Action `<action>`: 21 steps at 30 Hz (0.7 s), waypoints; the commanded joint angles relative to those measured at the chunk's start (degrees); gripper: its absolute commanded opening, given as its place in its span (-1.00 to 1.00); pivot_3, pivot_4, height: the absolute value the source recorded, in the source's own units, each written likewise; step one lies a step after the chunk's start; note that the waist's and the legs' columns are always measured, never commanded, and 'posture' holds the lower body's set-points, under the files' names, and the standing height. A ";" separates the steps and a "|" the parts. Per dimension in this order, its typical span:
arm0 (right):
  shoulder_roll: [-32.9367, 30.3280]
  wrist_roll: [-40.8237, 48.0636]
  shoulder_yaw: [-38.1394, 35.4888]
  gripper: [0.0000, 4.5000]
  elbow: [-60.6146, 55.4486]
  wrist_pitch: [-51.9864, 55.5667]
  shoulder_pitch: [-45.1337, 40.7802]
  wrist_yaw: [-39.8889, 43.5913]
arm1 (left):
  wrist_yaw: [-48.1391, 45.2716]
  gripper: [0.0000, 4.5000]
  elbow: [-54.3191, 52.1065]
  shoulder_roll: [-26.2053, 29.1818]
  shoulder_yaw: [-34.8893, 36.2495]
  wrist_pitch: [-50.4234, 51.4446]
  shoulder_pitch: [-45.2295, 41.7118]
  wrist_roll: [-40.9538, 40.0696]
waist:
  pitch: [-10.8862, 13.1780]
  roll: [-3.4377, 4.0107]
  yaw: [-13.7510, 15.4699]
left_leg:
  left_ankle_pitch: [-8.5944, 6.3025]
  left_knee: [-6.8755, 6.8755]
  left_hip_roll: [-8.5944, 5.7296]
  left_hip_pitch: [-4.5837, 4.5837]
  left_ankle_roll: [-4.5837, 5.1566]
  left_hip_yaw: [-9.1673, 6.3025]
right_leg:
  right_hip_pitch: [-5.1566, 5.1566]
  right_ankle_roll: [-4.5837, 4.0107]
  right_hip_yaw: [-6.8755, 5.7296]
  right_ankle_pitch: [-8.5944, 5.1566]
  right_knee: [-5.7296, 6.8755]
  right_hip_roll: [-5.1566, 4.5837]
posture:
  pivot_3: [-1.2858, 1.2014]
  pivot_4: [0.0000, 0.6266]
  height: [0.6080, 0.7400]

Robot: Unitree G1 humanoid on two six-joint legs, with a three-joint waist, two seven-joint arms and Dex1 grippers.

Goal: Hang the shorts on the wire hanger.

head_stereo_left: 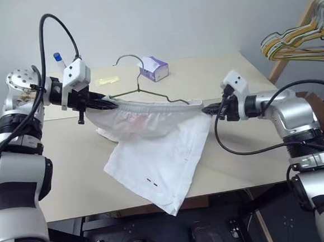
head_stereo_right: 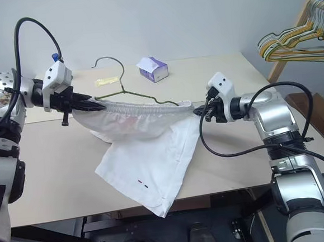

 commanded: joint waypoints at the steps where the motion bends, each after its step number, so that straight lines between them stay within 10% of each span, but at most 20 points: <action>1: -3.69 -3.78 2.23 -0.98 -7.04 -1.46 -5.47 2.53 | -0.17 -1.00 0.49 0.32 2.16 -1.07 -2.39 1.99 | 0.02 0.03 -0.11 | 0.00 0.00 0.00 0.00 0.00 0.00 | -0.01 0.00 0.00 0.00 0.00 0.00 | -0.03 -1.00 1.00; 21: 1.69 -12.20 12.94 -0.98 -6.84 -0.51 -18.96 6.52 | -0.17 -1.00 -0.42 -2.14 9.03 -0.29 -1.74 4.05 | 0.02 0.04 -0.15 | 0.01 0.06 0.01 -0.22 -0.01 0.04 | -0.27 -0.04 0.00 -0.03 0.18 -0.01 | -0.03 -1.00 1.00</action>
